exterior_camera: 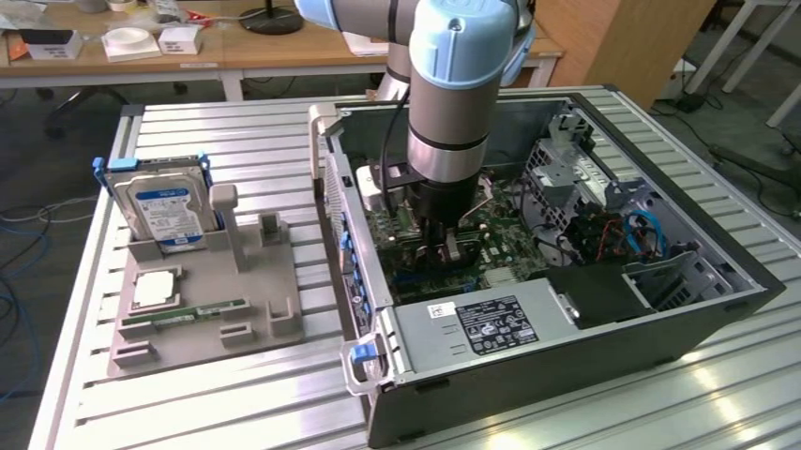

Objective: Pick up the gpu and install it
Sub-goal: 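Insert the gpu into the slot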

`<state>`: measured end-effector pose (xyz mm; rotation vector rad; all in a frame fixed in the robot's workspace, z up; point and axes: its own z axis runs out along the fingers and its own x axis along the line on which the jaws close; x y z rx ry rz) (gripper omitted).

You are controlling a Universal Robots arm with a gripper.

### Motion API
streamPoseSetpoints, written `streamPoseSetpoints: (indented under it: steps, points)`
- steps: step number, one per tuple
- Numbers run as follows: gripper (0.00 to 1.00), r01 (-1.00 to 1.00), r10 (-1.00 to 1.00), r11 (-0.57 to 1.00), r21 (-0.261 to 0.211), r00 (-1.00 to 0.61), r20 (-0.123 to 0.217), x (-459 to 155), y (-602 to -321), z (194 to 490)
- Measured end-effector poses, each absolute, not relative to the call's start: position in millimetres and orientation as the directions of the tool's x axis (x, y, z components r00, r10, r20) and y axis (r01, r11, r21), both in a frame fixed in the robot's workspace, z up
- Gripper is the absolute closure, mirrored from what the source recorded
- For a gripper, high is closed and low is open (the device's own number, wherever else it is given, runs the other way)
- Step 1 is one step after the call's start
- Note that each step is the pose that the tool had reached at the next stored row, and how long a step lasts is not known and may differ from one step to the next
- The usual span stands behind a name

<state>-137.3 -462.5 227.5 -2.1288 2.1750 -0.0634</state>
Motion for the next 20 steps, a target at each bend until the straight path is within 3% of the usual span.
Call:
streamPoseSetpoints:
  steps: [15,20]
  points:
    - [0.73,-0.995,-0.999,0.023,-0.096,-0.02,-0.042,-137.6,-462.3,227.4]
    - [0.66,-0.995,-0.999,0.023,-0.098,-0.019,-0.041,-137.4,-462.5,227.5]
